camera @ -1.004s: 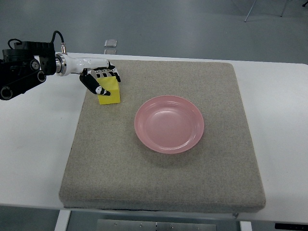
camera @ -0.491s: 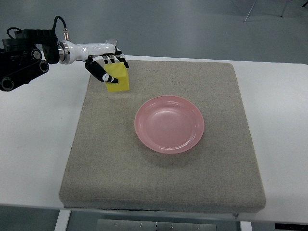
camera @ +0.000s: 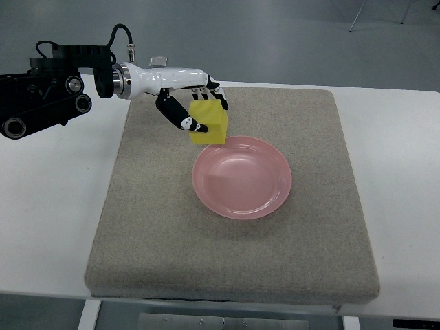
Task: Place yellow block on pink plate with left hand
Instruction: 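Carry the yellow cube with the left hand over the pink plate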
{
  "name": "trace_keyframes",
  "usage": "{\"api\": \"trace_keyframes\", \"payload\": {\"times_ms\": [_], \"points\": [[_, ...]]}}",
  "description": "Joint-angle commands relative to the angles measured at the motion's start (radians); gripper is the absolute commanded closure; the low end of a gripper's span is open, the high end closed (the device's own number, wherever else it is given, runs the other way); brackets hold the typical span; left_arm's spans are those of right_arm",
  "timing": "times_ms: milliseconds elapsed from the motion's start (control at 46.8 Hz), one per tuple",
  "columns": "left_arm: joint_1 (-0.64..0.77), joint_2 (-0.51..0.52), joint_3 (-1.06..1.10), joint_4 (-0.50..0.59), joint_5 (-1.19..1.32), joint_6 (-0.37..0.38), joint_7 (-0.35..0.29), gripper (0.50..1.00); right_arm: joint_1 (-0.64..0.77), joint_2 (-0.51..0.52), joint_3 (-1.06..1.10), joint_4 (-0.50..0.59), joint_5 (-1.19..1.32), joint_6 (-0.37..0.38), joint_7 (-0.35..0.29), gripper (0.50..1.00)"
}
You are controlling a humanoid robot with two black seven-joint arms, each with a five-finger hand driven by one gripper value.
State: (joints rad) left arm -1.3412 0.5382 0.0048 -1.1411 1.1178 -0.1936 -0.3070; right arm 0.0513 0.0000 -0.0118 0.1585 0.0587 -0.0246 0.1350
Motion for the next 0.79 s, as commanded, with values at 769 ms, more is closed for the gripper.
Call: {"api": "trace_keyframes", "payload": {"times_ms": [769], "points": [[0.073,-0.162,0.015,0.046,0.046,-0.004,0.003,1.0,0.001,0.0,0.0,0.001,0.001,0.0,0.0,0.576]]}}
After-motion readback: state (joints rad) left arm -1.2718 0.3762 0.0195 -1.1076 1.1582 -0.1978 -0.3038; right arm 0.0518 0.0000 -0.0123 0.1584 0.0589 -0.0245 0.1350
